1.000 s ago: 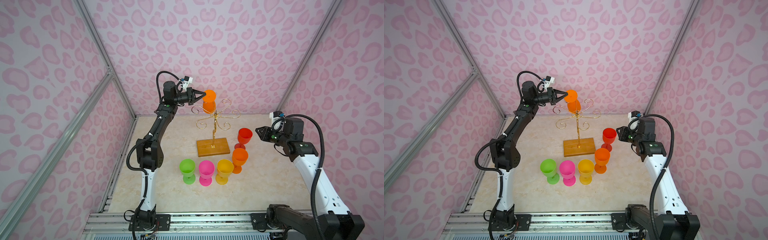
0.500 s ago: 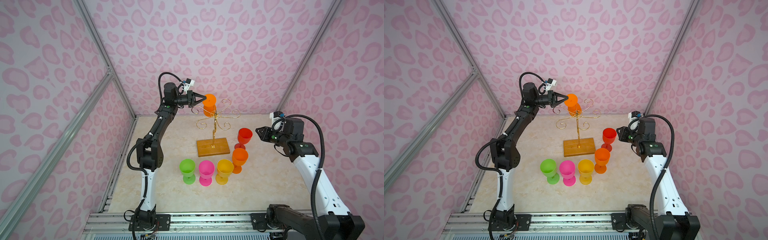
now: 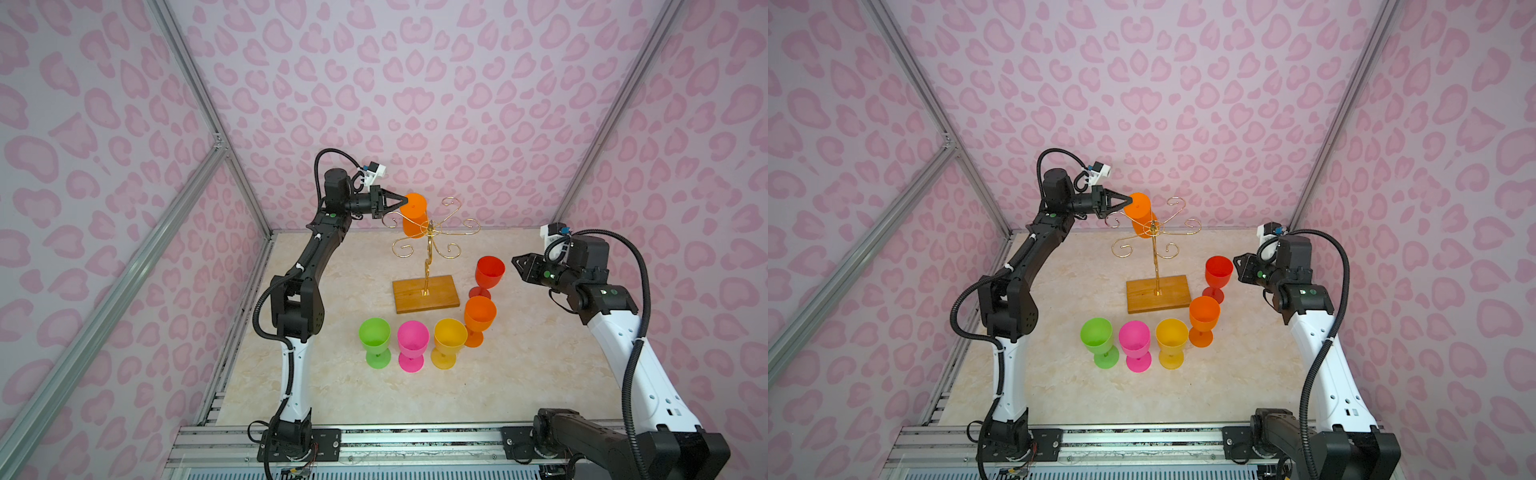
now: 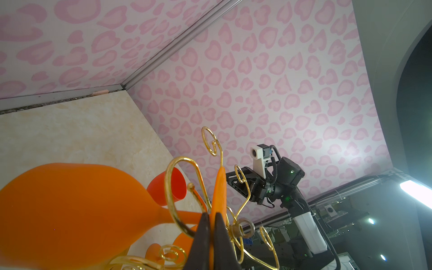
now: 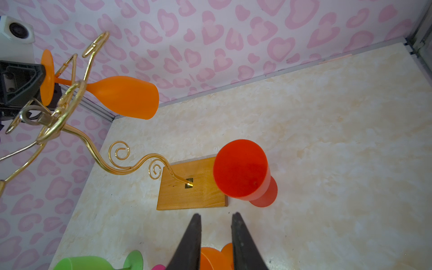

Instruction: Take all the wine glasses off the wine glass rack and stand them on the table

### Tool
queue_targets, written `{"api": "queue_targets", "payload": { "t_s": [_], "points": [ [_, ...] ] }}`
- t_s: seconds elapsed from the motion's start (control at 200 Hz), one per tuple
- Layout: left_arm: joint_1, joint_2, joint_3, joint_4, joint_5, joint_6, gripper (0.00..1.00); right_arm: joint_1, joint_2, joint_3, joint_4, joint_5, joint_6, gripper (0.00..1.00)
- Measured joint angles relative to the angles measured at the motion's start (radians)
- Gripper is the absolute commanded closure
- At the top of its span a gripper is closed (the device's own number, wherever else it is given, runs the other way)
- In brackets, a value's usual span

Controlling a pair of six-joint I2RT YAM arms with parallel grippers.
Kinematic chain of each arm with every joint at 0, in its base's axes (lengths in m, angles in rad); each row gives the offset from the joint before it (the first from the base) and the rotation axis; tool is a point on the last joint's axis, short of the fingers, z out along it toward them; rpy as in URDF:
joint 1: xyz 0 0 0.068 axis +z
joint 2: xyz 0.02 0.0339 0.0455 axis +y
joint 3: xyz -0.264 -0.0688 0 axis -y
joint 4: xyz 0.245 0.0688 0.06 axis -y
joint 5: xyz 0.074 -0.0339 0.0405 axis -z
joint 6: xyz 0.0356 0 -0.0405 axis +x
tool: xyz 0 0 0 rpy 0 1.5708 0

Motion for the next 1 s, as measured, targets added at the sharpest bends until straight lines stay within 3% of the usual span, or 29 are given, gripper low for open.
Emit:
{"api": "queue_targets", "payload": {
  "t_s": [1.0],
  "points": [
    [-0.002, -0.009, -0.02, 0.005, -0.021, 0.003, 0.98, 0.0, 0.002, 0.0, 0.003, -0.012, 0.004, 0.76]
  ]
}}
